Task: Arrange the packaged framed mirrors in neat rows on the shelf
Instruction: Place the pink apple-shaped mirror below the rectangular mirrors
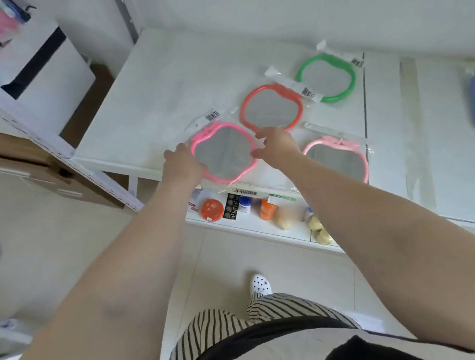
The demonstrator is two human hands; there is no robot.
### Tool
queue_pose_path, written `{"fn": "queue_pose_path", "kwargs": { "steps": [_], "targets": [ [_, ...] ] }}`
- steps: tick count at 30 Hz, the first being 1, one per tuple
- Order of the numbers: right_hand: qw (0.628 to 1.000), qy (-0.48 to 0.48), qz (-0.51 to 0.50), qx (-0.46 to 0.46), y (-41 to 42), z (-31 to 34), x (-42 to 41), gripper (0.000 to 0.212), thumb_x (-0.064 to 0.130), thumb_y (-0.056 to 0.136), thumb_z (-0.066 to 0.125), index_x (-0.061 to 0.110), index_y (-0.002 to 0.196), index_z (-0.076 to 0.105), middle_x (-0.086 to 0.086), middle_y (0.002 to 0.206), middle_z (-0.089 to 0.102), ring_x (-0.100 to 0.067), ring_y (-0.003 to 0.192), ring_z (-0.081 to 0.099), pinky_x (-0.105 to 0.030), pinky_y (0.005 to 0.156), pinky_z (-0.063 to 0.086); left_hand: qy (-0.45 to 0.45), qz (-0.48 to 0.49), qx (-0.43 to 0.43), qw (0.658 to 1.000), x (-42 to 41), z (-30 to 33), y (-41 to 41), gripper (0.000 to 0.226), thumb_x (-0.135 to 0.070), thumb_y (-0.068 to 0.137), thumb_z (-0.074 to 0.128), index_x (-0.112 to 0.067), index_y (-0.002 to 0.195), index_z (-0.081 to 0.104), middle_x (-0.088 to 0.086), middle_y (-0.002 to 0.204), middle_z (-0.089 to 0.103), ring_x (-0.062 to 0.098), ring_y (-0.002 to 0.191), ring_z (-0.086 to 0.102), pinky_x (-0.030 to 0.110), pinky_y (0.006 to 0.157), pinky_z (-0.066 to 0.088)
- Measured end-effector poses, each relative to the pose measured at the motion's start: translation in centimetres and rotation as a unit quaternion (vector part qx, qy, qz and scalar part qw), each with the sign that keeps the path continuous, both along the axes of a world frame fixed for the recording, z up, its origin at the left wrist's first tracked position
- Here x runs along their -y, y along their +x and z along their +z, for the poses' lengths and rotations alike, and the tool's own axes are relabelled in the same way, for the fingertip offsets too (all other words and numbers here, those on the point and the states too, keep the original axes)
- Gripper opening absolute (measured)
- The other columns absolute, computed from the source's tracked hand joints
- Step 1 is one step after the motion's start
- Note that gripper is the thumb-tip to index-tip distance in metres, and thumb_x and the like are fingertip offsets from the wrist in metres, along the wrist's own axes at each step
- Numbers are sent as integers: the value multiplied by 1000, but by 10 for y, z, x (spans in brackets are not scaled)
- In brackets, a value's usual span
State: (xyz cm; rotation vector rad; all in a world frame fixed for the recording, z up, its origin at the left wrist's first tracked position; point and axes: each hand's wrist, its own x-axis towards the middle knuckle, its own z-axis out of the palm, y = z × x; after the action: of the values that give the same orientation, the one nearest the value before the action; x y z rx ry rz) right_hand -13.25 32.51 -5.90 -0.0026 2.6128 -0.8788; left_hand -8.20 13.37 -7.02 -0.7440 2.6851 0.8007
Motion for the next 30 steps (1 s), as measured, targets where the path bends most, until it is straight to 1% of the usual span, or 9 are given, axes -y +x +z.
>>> {"fn": "queue_pose_path", "kwargs": {
  "steps": [3, 6, 10, 14, 18, 21, 24, 28, 30],
  "targets": [
    [999, 0, -25, 27, -6, -7, 6, 53, 22, 84, 70, 16, 133, 53, -8, 114, 61, -24, 72, 58, -35, 78, 53, 43, -30, 21, 998, 3, -14, -18, 71, -15, 69, 63, -19, 136, 41, 10, 124, 53, 30, 119, 44, 19, 69, 33],
    [998, 3, -48, 41, -9, -11, 13, 55, 21, 83, 71, 15, 135, 52, -9, 120, 60, -26, 78, 60, -35, 80, 53, 66, -23, 61, 996, 8, -24, -38, 80, -16, 65, 66, -25, 140, 39, 12, 122, 52, 28, 112, 42, 22, 62, 32],
    [992, -8, -110, 52, -5, -13, 27, 60, 24, 82, 71, 14, 137, 48, -11, 132, 55, -29, 110, 60, -33, 89, 49, 75, 11, 54, 996, 19, -26, -55, 68, -10, 81, 64, -9, 141, 32, 15, 134, 45, 32, 122, 48, 34, 76, 45],
    [979, -35, -188, 71, 15, -14, 49, 62, 23, 84, 71, 12, 138, 43, -12, 133, 55, -28, 114, 57, -38, 96, 49, 155, 82, 59, 983, 39, -26, -61, 59, -3, 80, 66, 4, 132, 38, 19, 125, 60, 32, 112, 62, 36, 86, 52],
    [959, -69, -270, 53, 33, -6, 75, 57, 16, 85, 68, 12, 137, 46, -11, 130, 59, -28, 107, 60, -36, 92, 49, 216, 68, 38, 973, 64, -17, -68, 40, -2, 70, 70, 2, 109, 58, 16, 99, 68, 28, 91, 70, 32, 73, 55],
    [946, -89, -309, 30, 44, 6, 93, 54, 13, 86, 65, 12, 137, 46, -12, 125, 62, -23, 86, 58, -33, 83, 50, 261, 56, 8, 964, 76, -4, -71, 46, -1, 75, 69, -4, 117, 50, 14, 103, 65, 29, 85, 67, 49, 80, 59],
    [930, -109, -350, 12, 54, 15, 104, 52, 13, 87, 62, 10, 137, 46, -13, 118, 64, -23, 79, 56, -31, 71, 48, 295, 25, -15, 955, 81, 15, -64, 50, 4, 78, 65, -8, 123, 47, 10, 112, 59, 33, 88, 66, 49, 73, 60],
    [886, -171, -431, -3, 72, 18, 101, 22, 16, 84, 65, 2, 101, 68, -9, 75, 56, -23, 75, 52, -38, 71, 51, 379, 23, -45, 924, 80, 31, -52, 65, 10, 79, 63, -16, 134, 39, 7, 113, 50, 29, 89, 62, 42, 74, 58],
    [859, -204, -470, -8, 83, 18, 94, 22, 17, 84, 68, 3, 100, 69, -3, 66, 54, -22, 68, 53, -40, 81, 56, 414, 22, -47, 909, 76, 37, -46, 65, 11, 80, 63, -12, 135, 37, 9, 109, 53, 26, 88, 60, 40, 71, 57]
  ]
}}
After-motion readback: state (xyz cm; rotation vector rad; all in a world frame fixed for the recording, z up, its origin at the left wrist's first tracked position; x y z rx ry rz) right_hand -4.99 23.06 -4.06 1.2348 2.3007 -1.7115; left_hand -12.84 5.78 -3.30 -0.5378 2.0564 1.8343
